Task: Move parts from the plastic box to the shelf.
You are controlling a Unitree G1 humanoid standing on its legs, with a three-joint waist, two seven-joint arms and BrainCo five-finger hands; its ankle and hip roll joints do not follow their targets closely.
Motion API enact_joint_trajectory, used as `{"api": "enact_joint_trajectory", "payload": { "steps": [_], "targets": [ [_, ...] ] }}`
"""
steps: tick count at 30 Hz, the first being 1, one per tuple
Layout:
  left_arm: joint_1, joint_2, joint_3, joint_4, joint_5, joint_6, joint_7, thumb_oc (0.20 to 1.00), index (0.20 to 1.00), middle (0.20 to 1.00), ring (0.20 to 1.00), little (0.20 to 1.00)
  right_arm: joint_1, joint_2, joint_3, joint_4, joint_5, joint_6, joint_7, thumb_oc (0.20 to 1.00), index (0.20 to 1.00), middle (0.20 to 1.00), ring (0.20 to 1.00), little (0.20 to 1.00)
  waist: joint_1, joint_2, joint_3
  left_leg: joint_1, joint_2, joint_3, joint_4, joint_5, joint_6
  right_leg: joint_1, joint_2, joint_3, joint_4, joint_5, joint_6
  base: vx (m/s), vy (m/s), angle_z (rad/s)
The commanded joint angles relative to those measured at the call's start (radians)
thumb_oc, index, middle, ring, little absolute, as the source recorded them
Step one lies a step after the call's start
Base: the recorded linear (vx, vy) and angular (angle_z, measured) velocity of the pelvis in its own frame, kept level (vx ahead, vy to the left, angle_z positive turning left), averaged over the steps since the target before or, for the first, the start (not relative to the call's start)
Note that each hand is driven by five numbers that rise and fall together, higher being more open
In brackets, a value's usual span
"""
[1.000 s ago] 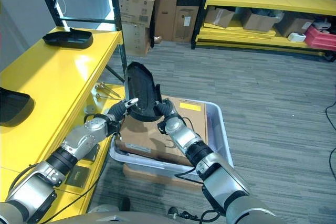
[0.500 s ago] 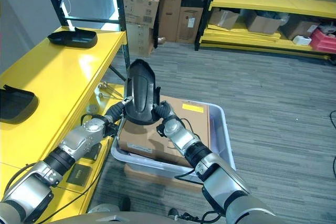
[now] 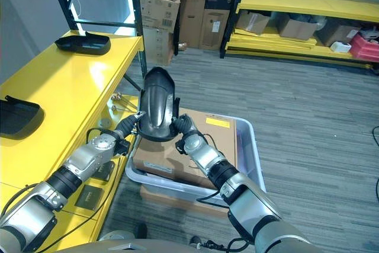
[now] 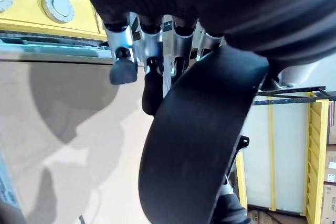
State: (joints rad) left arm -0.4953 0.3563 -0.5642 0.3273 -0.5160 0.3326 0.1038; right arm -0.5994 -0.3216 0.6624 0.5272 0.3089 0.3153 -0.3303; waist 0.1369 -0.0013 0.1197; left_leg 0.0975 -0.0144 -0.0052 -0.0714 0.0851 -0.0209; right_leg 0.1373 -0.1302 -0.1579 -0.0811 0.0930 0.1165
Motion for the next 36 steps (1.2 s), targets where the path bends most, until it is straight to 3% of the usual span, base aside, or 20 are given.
{"api": "enact_joint_trajectory", "payload": {
  "steps": [1,4,7,9,14,15,17,21,24,27,28,31,36],
  "targets": [
    [-0.116,-0.118,-0.061,-0.056,-0.061,-0.148,-0.017,0.2,0.2,0.2,0.2,0.2,-0.067,0.105,0.019,-0.04,0.1,-0.054,0.043,0.2,0.2,0.2,0.2,0.2,0.032,0.001,-0.043,-0.006,-0.009,-0.004,0.069,-0.121,-0.006,-0.021,-0.004,-0.055,0.059,-0.074,0.052,0.0,0.0,0.0],
    [-0.115,-0.13,-0.053,-0.074,-0.072,-0.145,0.0,0.2,0.2,0.2,0.2,0.2,-0.06,0.129,0.01,-0.041,0.128,-0.054,0.058,0.2,0.2,0.2,0.2,0.2,0.035,-0.002,-0.043,-0.004,-0.009,-0.006,0.067,-0.119,-0.006,-0.018,-0.004,-0.059,0.057,-0.073,0.05,0.0,-0.011,0.03],
    [-0.115,-0.152,-0.054,-0.065,-0.064,-0.181,0.019,0.2,0.2,0.2,0.2,0.2,-0.06,0.152,0.003,-0.028,0.174,-0.067,0.053,0.206,0.206,0.206,0.206,0.206,0.036,-0.004,-0.045,-0.002,-0.009,-0.004,0.064,-0.119,-0.006,-0.016,-0.003,-0.061,0.056,-0.074,0.048,0.0,-0.014,0.06],
    [-0.115,-0.156,-0.052,-0.071,-0.061,-0.191,0.033,0.2,0.2,0.2,0.2,0.2,-0.05,0.163,-0.008,-0.028,0.201,-0.073,0.047,1.0,1.0,1.0,1.0,1.0,0.034,-0.005,-0.046,-0.003,-0.009,-0.001,0.065,-0.119,-0.006,-0.017,-0.002,-0.062,0.056,-0.075,0.047,0.0,-0.005,0.02],
    [-0.111,-0.156,-0.042,-0.078,-0.061,-0.209,0.048,0.2,0.2,0.2,0.2,0.2,-0.028,0.177,-0.025,-0.028,0.293,-0.103,0.034,1.0,1.0,1.0,1.0,1.0,0.031,-0.004,-0.045,-0.003,-0.008,0.003,0.065,-0.117,-0.007,-0.017,-0.001,-0.062,0.056,-0.075,0.046,0.0,0.0,0.0],
    [-0.112,-0.153,-0.036,-0.082,-0.063,-0.214,0.057,0.2,0.2,0.2,0.2,0.2,-0.009,0.193,-0.049,-0.036,0.396,-0.133,0.031,1.0,1.0,1.0,1.0,1.0,0.028,-0.003,-0.044,-0.002,-0.006,0.005,0.064,-0.116,-0.008,-0.017,-0.001,-0.063,0.056,-0.075,0.045,0.0,0.0,0.0],
    [-0.109,-0.152,-0.038,-0.076,-0.103,-0.228,0.063,0.2,0.2,0.2,0.2,0.2,-0.001,0.2,-0.076,-0.041,0.438,-0.171,0.022,1.0,1.0,1.0,1.0,1.0,0.025,-0.003,-0.044,-0.002,-0.006,0.007,0.064,-0.116,-0.01,-0.017,-0.001,-0.061,0.057,-0.075,0.046,0.0,0.0,0.0],
    [-0.091,-0.143,-0.016,-0.106,-0.105,-0.292,0.082,0.2,0.2,0.2,0.2,0.2,0.034,0.171,-0.113,-0.108,0.427,-0.173,-0.002,1.0,1.0,1.0,1.0,1.0,0.013,-0.001,-0.043,-0.001,-0.004,0.015,0.061,-0.115,-0.008,-0.021,-0.001,-0.057,0.056,-0.073,0.048,0.0,0.001,-0.01],
    [-0.078,-0.123,0.018,-0.134,-0.154,-0.323,0.076,0.2,0.2,0.2,0.2,0.2,0.083,0.13,-0.152,-0.077,0.4,-0.211,0.006,1.0,1.0,1.0,1.0,1.0,0.005,-0.001,-0.046,-0.001,-0.003,0.021,0.059,-0.115,-0.006,-0.023,-0.001,-0.053,0.055,-0.072,0.05,-0.01,-0.001,-0.02],
    [-0.053,-0.097,0.06,-0.164,-0.171,-0.354,0.065,0.2,0.2,0.2,0.2,0.2,0.162,0.075,-0.204,-0.04,0.384,-0.271,0.031,1.0,1.0,1.0,1.0,1.0,-0.011,0.001,-0.048,-0.002,0.001,0.035,0.056,-0.113,-0.005,-0.029,0.0,-0.049,0.055,-0.071,0.052,-0.02,-0.005,-0.12],
    [-0.036,-0.072,0.086,-0.187,-0.168,-0.369,0.072,0.2,0.2,0.2,0.2,0.2,0.214,0.037,-0.247,-0.036,0.365,-0.326,0.018,1.0,1.0,1.0,1.0,1.0,-0.026,0.001,-0.05,-0.001,0.004,0.047,0.052,-0.111,-0.004,-0.033,0.004,-0.042,0.054,-0.07,0.052,-0.02,-0.007,-0.15],
    [-0.025,-0.055,0.107,-0.199,-0.168,-0.375,0.091,0.2,0.2,0.2,0.2,0.2,0.245,0.007,-0.291,-0.046,0.341,-0.366,-0.011,1.0,1.0,1.0,1.0,1.0,-0.041,0.001,-0.049,0.0,0.007,0.055,0.048,-0.111,-0.003,-0.038,0.008,-0.032,0.054,-0.07,0.052,-0.01,-0.012,-0.17],
    [0.017,-0.011,0.168,-0.201,-0.154,-0.405,0.103,0.2,0.2,0.2,0.2,0.2,0.324,-0.06,-0.381,-0.109,0.28,-0.365,0.017,1.0,1.0,1.0,1.0,1.0,-0.07,0.0,-0.049,0.002,0.01,0.069,0.042,-0.109,0.0,-0.049,0.016,-0.015,0.058,-0.072,0.052,-0.01,-0.018,-0.11]
  ]
}}
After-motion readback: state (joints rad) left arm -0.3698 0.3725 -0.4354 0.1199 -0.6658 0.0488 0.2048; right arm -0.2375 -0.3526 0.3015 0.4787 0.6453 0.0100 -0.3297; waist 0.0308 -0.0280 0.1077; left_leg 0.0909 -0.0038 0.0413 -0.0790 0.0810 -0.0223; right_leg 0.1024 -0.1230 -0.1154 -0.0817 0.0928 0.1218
